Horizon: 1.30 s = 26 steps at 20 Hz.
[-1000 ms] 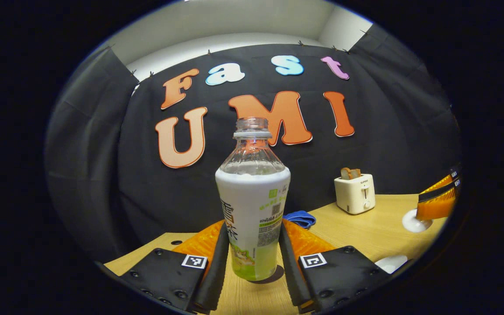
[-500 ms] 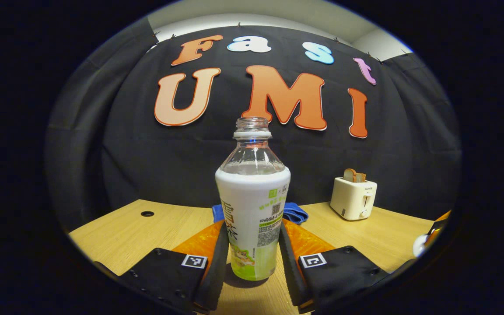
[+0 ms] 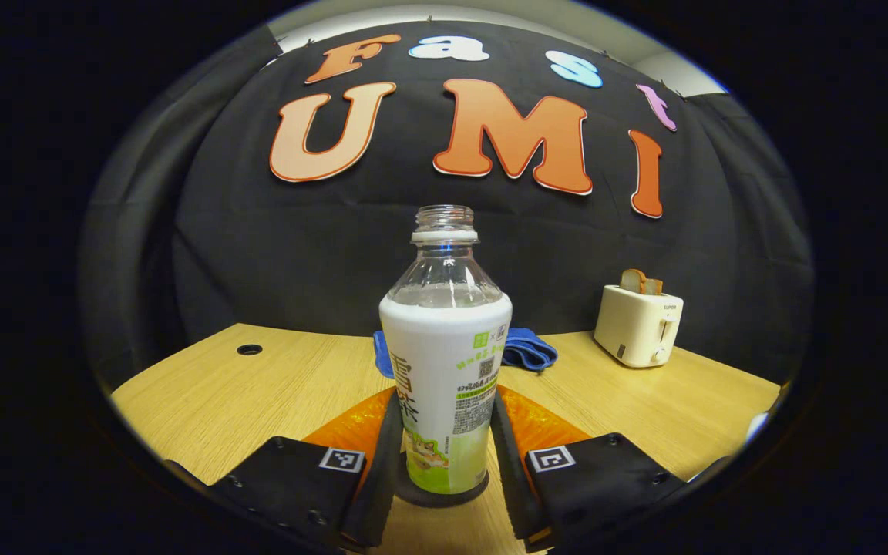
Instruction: Open the teacup lid with one hand, grasp the water bottle and pour water into the teacup with the other hand; after pouring, place the water bottle on the coaster and then close the teacup lid.
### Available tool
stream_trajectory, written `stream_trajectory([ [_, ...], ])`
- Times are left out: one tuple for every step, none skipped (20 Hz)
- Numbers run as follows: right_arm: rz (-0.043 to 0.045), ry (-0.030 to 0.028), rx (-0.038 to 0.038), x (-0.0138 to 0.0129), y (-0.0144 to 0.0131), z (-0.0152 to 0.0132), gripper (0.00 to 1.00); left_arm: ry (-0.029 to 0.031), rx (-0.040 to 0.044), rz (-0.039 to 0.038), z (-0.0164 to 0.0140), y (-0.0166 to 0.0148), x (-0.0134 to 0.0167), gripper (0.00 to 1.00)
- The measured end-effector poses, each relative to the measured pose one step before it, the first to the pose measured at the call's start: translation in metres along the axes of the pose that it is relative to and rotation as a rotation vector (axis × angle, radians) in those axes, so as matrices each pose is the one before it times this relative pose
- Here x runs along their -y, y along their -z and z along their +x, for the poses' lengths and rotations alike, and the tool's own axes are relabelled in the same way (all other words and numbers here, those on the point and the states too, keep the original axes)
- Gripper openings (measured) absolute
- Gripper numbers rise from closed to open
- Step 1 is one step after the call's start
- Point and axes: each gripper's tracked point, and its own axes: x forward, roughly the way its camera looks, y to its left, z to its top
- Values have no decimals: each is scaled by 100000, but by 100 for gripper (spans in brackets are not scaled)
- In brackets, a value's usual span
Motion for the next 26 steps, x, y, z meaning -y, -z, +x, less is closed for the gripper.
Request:
stream_trajectory([
  [-294, -292, -262, -92, 65, 16, 20, -30, -890, 415, 166, 306, -29, 63],
  [-78, -124, -213, -58, 68, 57, 20, -68, -779, 48, 197, 267, 52, 63],
  [6, -128, -276, -40, 135, 121, 20, -174, -497, -32, 163, 148, -17, 60],
  [169, -112, -307, -21, 95, 101, 20, -119, -405, -77, 125, 275, -132, 62],
  [181, -347, -436, -156, 181, 135, 21, -271, -321, 328, -5, 147, -139, 60],
  [334, -124, -128, -28, -9, 44, 20, 127, 0, -284, 150, 3, -62, 61],
  [92, -544, -39, -83, -49, 31, 20, 733, 493, -684, 154, -29, 71, 62],
  [-14, -57, 100, -41, -180, 32, 20, 652, 97, -439, -190, 6, 213, 63],
  [71, -231, -104, -39, 22, -42, 21, 654, -192, -223, 3, 76, 125, 67],
  [-12, -123, -166, -116, 136, 71, 20, -83, -362, 409, -149, -56, -16, 67],
  [-72, 35, -291, -62, 86, 85, 21, 177, -82, 257, 96, 70, -24, 70],
  [-296, 41, -224, -63, 58, -11, 21, 461, 771, -165, -264, -366, 187, 71],
  [-173, 306, -172, 86, 41, 47, 20, -549, 1448, 34, -95, -423, -195, 74],
  [-75, -51, -340, -35, 59, 2, 20, -329, 915, 354, -108, -316, -124, 75],
  [-28, 84, -20, -93, -42, -28, 20, -307, 609, 247, -216, -217, -49, 82],
  [92, -3, -95, -45, -19, 31, 20, -267, 560, 234, -193, -231, -68, 87],
  [-11, -135, -32, -80, -14, -23, 21, -452, 780, 25, -271, -327, -152, 93],
  [56, 99, -250, -1, 38, 25, 21, -526, 542, 31, -241, -235, -274, 95],
  [-200, -285, -204, -156, 102, 86, 21, 83, 126, 53, -192, 74, -172, 98],
  [-99, 34, -136, -60, -7, 69, 21, -76, 266, 162, -373, -119, 23, 98],
  [-61, -201, -139, -118, 159, 5, 21, 55, 385, 234, -393, -134, -62, 98],
  [15, -239, -68, -98, -59, 26, 21, -5, 537, 97, -496, -189, -102, 98],
  [-4, -250, -363, -116, 67, 23, 20, 134, 710, 185, -522, -148, -38, 98],
  [-201, -87, -399, -87, 118, 123, 20, 137, 577, 437, -562, -298, 51, 98],
  [-257, -64, -503, -128, 203, 33, 20, -158, 787, 384, -466, -174, 41, 98],
  [-428, -144, -519, -122, 201, 145, 20, -524, 58, -574, -530, -33, -98, 98],
])
